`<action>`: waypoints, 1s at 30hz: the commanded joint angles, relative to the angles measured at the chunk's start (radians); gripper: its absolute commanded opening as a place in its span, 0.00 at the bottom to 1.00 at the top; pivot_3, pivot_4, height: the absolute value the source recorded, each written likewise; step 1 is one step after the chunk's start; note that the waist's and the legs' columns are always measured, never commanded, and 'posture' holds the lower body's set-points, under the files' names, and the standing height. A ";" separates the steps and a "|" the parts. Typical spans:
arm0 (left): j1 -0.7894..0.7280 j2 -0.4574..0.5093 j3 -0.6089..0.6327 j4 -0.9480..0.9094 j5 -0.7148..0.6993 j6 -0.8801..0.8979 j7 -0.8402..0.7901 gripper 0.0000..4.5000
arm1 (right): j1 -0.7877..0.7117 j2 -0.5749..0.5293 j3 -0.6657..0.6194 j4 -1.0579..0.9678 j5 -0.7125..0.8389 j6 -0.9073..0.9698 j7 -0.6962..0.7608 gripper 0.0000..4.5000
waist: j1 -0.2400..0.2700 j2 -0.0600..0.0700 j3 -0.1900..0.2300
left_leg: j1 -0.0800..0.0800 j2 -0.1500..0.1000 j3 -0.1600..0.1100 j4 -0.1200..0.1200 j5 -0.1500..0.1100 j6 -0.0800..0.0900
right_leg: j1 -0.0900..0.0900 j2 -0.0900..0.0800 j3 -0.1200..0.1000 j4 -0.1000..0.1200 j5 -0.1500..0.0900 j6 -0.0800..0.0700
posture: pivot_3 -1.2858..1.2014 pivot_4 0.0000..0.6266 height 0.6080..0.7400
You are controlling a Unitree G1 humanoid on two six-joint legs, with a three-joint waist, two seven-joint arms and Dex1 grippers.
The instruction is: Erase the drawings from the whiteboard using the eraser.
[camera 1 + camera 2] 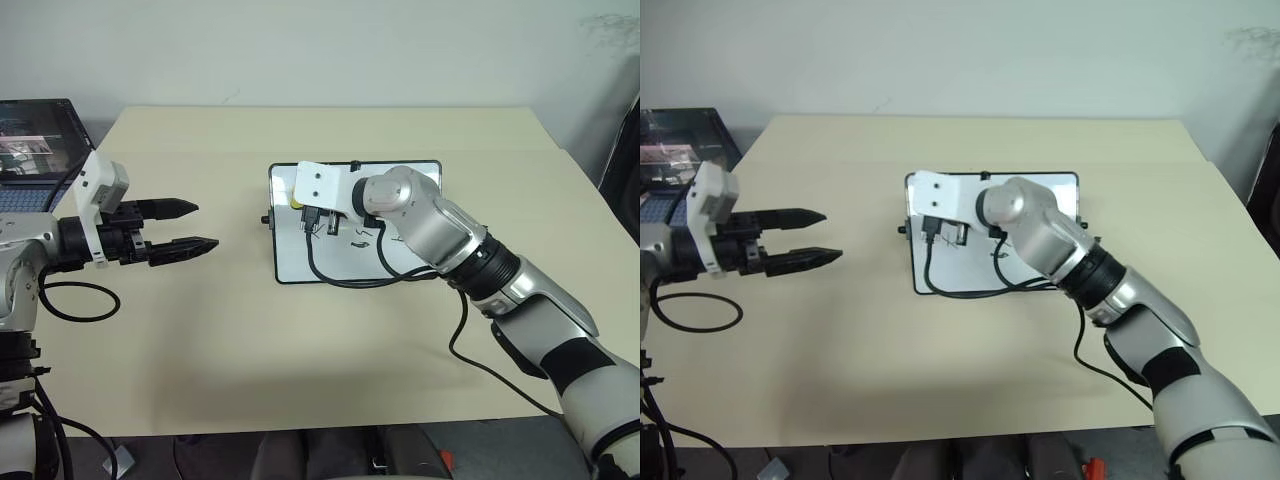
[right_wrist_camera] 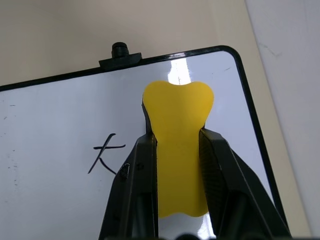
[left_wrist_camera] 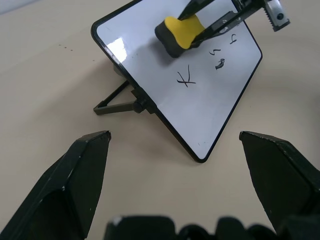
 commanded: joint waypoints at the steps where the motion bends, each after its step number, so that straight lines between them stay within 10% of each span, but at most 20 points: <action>1: 0.003 0.007 0.019 -0.039 -0.012 0.006 0.006 1.00 | -0.045 0.024 -0.014 0.027 -0.059 -0.046 0.011 0.18 | 0.000 0.000 0.000 | 0.000 0.000 0.000 0.000 0.000 0.000 | 0.000 0.000 0.000 0.000 0.000 0.000 | 0.52 0.24 1.00; 30: 0.041 0.025 0.055 -0.081 -0.023 0.041 0.020 1.00 | 0.093 0.102 0.039 0.174 -0.337 -0.184 0.103 0.18 | 0.000 -0.005 -0.003 | 0.005 0.001 -0.001 0.000 0.000 0.000 | 0.003 0.000 0.000 0.001 0.000 -0.002 | 0.52 0.24 1.00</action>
